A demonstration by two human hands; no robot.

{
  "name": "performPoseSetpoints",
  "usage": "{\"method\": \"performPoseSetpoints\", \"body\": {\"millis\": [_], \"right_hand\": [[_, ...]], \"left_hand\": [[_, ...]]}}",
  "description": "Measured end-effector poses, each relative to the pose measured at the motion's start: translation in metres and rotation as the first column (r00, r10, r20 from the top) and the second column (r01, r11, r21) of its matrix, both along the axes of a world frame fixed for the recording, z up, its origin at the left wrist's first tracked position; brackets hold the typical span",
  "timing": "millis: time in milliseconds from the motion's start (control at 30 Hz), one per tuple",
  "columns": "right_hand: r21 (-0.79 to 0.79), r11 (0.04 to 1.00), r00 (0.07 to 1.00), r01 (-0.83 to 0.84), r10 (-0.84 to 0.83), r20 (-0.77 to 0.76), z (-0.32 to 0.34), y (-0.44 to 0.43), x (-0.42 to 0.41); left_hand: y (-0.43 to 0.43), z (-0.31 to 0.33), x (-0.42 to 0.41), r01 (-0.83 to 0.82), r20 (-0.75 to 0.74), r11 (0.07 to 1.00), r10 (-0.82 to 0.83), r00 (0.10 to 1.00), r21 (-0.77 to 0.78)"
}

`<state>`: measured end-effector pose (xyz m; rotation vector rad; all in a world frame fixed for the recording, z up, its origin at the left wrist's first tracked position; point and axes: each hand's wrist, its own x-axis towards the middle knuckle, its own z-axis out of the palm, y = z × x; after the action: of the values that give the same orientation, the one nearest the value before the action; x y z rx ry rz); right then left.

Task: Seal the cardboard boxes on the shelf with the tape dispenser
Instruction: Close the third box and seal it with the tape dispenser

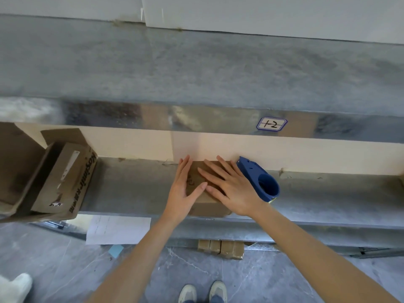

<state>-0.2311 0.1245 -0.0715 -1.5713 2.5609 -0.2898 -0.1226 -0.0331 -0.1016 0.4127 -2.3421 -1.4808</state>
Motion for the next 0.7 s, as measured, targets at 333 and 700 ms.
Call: {"method": "performPoseSetpoints", "body": {"millis": [333, 700], "right_hand": [[0.0, 0.973, 0.953, 0.232, -0.227, 0.201, 0.003, -0.008, 0.003], [-0.276, 0.797, 0.79, 0.537, -0.361, 0.496, -0.009, -0.018, 0.008]], "left_hand": [[-0.004, 0.006, 0.002, 0.036, 0.121, 0.984, -0.015, 0.993, -0.175], [-0.001, 0.01, -0.016, -0.06, 0.123, 0.987, 0.079, 0.989, -0.151]]}}
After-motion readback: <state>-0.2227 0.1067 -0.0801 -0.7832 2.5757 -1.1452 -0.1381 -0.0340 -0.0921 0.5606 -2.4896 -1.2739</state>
